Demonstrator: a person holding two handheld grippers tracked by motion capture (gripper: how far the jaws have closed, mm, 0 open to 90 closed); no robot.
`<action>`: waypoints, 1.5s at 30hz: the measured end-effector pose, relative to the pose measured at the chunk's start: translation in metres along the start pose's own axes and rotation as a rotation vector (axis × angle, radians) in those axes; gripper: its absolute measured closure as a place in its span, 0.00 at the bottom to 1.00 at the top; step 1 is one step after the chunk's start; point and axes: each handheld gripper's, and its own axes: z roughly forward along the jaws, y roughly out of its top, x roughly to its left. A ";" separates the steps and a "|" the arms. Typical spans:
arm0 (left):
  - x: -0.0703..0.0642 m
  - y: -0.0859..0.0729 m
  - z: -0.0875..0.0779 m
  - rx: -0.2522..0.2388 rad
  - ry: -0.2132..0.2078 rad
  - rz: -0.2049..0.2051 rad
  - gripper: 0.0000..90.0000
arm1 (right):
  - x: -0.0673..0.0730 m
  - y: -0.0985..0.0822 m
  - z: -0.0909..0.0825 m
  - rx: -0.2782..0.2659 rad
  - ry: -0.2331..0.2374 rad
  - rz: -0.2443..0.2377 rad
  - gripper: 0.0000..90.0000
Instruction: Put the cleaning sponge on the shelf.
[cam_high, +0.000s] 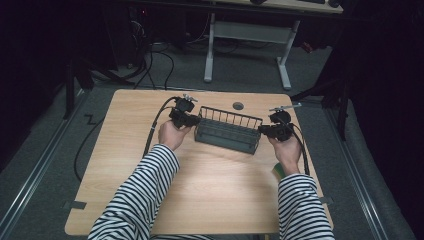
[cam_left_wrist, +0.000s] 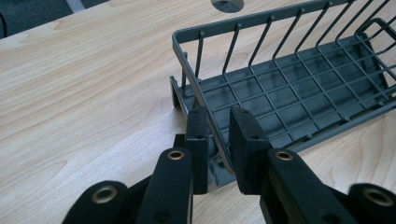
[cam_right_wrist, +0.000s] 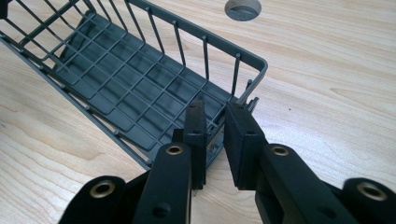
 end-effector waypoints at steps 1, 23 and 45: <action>0.000 0.000 0.000 0.002 -0.002 -0.003 0.87 | 0.000 0.000 0.000 0.002 -0.001 0.003 0.88; -0.007 -0.004 -0.007 0.029 -0.015 -0.025 0.87 | 0.003 0.004 -0.006 0.047 -0.014 -0.026 0.94; -0.013 -0.024 -0.026 0.043 -0.039 -0.003 0.87 | 0.022 -0.016 -0.022 0.059 0.018 -0.089 0.94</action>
